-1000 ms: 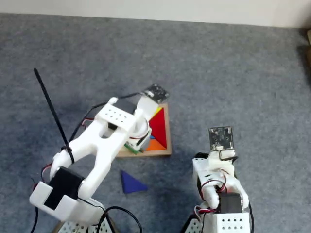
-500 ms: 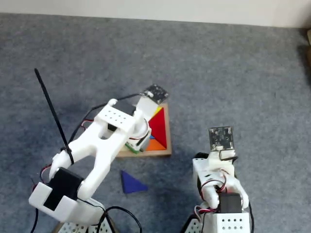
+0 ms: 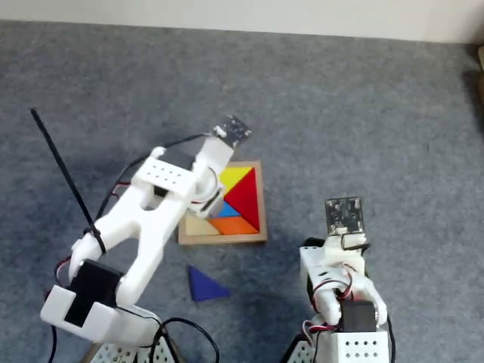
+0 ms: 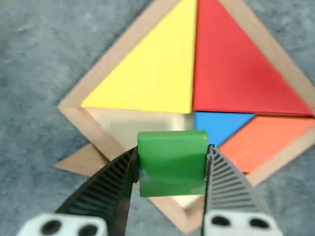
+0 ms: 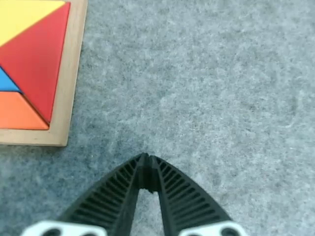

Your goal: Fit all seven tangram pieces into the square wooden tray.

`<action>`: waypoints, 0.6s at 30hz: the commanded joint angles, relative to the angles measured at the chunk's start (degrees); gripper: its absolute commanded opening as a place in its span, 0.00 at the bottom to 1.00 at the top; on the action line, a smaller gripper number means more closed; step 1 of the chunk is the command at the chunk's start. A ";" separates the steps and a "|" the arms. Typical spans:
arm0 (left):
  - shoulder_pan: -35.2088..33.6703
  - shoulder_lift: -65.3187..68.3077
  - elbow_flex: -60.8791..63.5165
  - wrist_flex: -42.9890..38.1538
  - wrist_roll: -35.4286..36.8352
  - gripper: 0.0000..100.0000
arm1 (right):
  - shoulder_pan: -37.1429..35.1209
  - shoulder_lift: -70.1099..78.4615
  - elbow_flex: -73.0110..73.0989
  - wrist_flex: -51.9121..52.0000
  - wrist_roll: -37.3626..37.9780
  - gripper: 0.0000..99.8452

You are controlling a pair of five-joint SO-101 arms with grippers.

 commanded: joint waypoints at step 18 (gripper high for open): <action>-2.59 -1.98 -5.05 -1.32 2.29 0.23 | 0.84 -0.48 8.84 -0.13 0.00 0.01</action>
